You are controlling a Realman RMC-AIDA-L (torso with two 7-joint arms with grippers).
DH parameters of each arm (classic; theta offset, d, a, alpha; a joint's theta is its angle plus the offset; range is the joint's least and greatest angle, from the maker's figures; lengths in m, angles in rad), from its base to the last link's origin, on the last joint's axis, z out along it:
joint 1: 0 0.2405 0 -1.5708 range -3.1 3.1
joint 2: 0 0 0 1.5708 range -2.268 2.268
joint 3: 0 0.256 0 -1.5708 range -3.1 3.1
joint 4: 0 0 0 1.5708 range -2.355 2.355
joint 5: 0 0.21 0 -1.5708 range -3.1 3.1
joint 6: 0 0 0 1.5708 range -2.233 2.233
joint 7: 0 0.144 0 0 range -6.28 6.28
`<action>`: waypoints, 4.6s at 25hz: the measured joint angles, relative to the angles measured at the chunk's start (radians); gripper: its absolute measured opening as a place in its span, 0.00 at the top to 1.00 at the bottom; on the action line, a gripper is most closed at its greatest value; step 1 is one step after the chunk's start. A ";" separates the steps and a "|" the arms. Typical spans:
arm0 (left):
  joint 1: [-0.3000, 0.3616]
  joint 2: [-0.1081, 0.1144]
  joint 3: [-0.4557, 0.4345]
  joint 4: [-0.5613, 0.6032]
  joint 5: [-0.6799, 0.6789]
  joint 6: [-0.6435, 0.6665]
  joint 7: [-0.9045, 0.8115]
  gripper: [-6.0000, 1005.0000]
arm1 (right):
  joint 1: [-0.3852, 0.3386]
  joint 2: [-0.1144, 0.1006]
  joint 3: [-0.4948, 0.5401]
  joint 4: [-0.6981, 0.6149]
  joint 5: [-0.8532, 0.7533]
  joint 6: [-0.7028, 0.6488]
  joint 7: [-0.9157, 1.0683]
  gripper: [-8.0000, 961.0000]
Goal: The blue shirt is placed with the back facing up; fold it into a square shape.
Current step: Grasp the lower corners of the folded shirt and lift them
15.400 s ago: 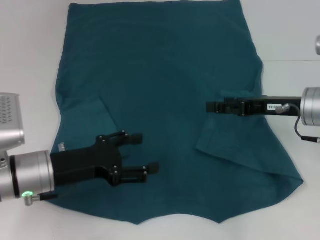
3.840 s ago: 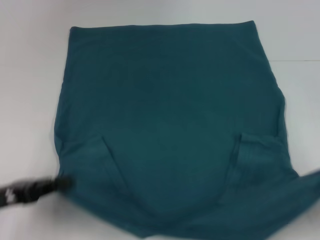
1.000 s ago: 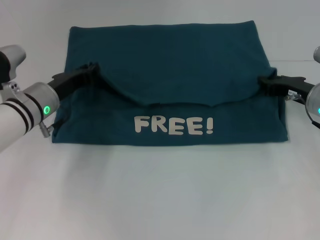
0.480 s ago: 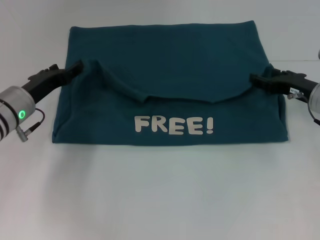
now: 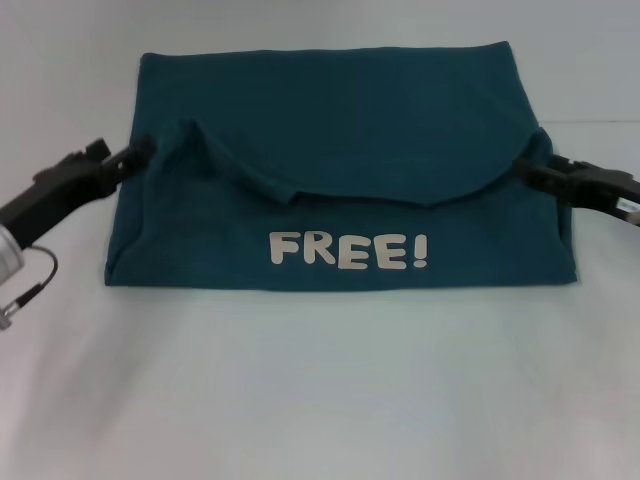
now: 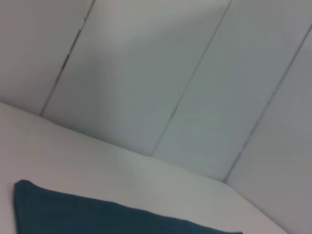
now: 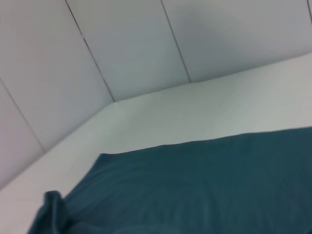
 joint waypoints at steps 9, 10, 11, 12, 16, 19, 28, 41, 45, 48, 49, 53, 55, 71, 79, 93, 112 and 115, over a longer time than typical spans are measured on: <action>0.115 -0.013 0.144 0.108 0.026 0.015 -0.013 0.14 | -0.071 -0.071 -0.120 -0.051 -0.002 -0.210 0.274 0.23; 0.115 -0.013 0.144 0.108 0.026 0.015 -0.013 0.14 | -0.074 -0.078 -0.132 -0.053 -0.002 -0.225 0.296 0.23; 0.124 -0.015 0.151 0.118 0.033 0.014 -0.006 0.14 | -0.076 -0.084 -0.142 -0.054 -0.002 -0.241 0.313 0.23; 0.134 -0.017 0.155 0.128 0.044 0.012 0.005 0.14 | -0.077 -0.086 -0.146 -0.054 -0.002 -0.249 0.322 0.23; 0.157 -0.021 0.158 0.143 0.078 -0.012 0.076 0.14 | -0.083 -0.088 -0.153 -0.055 -0.003 -0.264 0.343 0.24; 0.160 -0.022 0.160 0.140 0.110 -0.043 0.122 0.14 | -0.088 -0.081 -0.150 -0.055 -0.003 -0.262 0.345 0.24; 0.143 -0.026 0.236 0.112 0.136 -0.166 0.197 0.14 | -0.087 -0.070 -0.147 -0.054 0.000 -0.232 0.345 0.24; 0.112 -0.028 0.346 0.096 0.143 -0.258 0.191 0.16 | -0.081 -0.061 -0.145 -0.051 0.004 -0.193 0.347 0.24; 0.112 -0.027 0.363 0.100 0.146 -0.254 0.191 0.18 | -0.083 -0.060 -0.144 -0.053 0.005 -0.193 0.348 0.24; 0.112 -0.027 0.367 0.105 0.147 -0.260 0.191 0.20 | -0.086 -0.060 -0.142 -0.054 0.005 -0.193 0.348 0.24; 0.112 -0.027 0.367 0.106 0.147 -0.264 0.189 0.21 | -0.087 -0.060 -0.140 -0.054 0.005 -0.193 0.348 0.24; 0.110 -0.027 0.367 0.116 0.147 -0.277 0.168 0.23 | -0.088 -0.060 -0.134 -0.055 0.005 -0.193 0.348 0.24; 0.111 -0.027 0.368 0.122 0.147 -0.277 0.166 0.24 | -0.089 -0.060 -0.133 -0.055 0.005 -0.193 0.348 0.24; 0.108 -0.027 0.371 0.123 0.171 -0.276 0.165 0.94 | -0.092 -0.062 -0.132 -0.055 0.005 -0.193 0.348 0.24; 0.127 -0.027 0.371 0.161 0.174 -0.241 0.133 0.97 | -0.092 -0.080 -0.150 -0.055 -0.056 -0.181 0.382 0.25; 0.162 -0.026 0.367 0.197 0.199 -0.201 0.089 0.97 | -0.074 -0.093 -0.162 -0.066 -0.201 -0.107 0.496 0.27; 0.150 -0.023 0.371 0.195 0.199 -0.201 0.083 0.98 | -0.060 -0.035 -0.206 -0.056 -0.224 0.011 0.514 0.34; 0.151 -0.023 0.371 0.196 0.199 -0.199 0.079 0.98 | -0.065 -0.038 -0.205 -0.058 -0.222 0.005 0.510 0.40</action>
